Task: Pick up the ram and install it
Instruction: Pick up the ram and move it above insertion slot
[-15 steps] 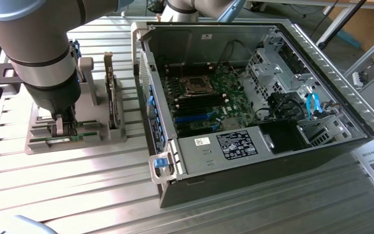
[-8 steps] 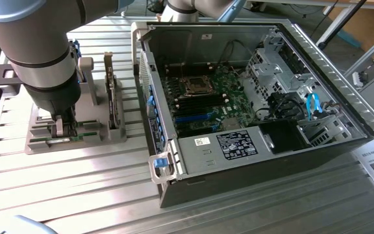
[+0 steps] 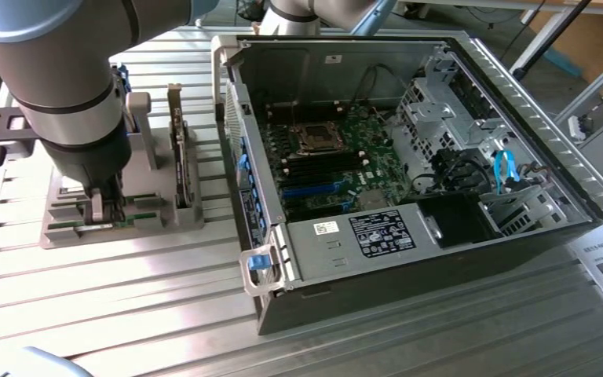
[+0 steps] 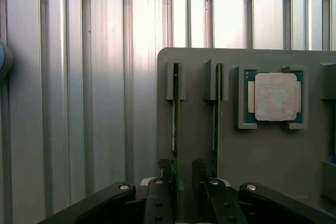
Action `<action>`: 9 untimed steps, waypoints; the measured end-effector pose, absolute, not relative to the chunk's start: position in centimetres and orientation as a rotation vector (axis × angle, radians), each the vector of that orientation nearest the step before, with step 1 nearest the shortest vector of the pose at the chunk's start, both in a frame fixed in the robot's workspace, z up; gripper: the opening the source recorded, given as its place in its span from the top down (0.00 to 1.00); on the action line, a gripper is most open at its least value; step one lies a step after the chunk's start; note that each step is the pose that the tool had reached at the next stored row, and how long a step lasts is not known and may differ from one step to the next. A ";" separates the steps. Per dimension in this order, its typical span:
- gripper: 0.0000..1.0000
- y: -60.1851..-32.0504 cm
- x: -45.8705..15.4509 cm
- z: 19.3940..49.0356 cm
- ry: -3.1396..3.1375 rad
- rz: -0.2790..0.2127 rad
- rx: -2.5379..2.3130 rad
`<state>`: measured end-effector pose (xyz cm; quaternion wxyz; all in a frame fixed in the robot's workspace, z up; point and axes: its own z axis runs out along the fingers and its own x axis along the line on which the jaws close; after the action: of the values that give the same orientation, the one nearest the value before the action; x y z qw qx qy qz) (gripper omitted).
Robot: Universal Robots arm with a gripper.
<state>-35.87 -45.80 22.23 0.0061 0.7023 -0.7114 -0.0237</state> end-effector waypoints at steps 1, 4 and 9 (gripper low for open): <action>0.70 -45.8 -35.9 22.1 -2.226 -0.074 2.198; 0.70 -45.8 -35.9 21.9 -2.226 -0.074 2.198; 0.70 -45.8 -35.9 21.5 -2.226 -0.074 2.198</action>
<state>-35.88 -45.82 21.51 0.0062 0.7023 -0.7114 -0.0237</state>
